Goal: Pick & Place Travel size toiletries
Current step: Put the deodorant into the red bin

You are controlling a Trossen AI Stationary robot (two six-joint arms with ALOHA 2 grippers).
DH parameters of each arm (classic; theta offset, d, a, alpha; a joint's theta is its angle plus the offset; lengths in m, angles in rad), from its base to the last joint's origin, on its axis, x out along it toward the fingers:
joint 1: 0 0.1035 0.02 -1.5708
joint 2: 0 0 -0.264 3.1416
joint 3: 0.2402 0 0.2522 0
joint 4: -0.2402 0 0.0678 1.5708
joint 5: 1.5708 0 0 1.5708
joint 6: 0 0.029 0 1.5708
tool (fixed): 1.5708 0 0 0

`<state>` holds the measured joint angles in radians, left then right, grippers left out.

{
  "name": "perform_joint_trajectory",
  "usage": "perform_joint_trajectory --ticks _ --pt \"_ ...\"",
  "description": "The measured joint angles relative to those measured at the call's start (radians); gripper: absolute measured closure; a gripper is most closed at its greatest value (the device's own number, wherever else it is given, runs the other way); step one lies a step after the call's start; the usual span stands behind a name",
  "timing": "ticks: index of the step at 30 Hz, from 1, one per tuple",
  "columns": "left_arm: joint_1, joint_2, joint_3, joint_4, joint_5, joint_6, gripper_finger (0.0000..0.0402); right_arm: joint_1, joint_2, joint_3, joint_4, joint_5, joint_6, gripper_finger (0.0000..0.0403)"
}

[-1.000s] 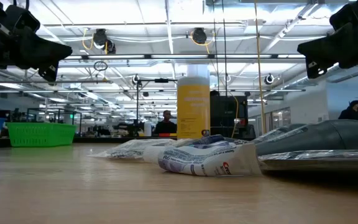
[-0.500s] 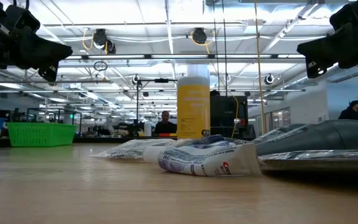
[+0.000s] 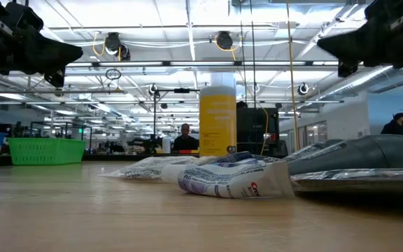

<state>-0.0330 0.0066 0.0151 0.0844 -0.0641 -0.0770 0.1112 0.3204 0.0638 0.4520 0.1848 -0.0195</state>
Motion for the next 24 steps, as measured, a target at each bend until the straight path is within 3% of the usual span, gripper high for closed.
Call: perform_joint_trajectory --ticks 6,11,13,19,24 --pt "0.0 0.0 0.0 0.034 -0.066 0.042 0.0382 0.0 0.3 0.102 0.03 0.055 0.001 0.0399" --pt "0.0 0.0 0.0 0.049 -0.069 0.101 0.0382 0.005 0.525 0.198 0.03 0.049 0.055 0.0366" --pt "0.0 0.0 0.0 0.048 -0.069 0.096 0.0382 0.017 0.595 0.249 0.018 0.039 0.075 0.0345" --pt "0.0 0.0 0.0 0.016 -0.061 0.041 0.0382 0.064 0.763 0.397 -0.087 -0.156 0.137 0.0258" --pt "0.0 0.0 0.0 -0.018 -0.06 0.035 0.0382 0.125 0.848 0.477 -0.249 -0.162 0.133 0.0181"
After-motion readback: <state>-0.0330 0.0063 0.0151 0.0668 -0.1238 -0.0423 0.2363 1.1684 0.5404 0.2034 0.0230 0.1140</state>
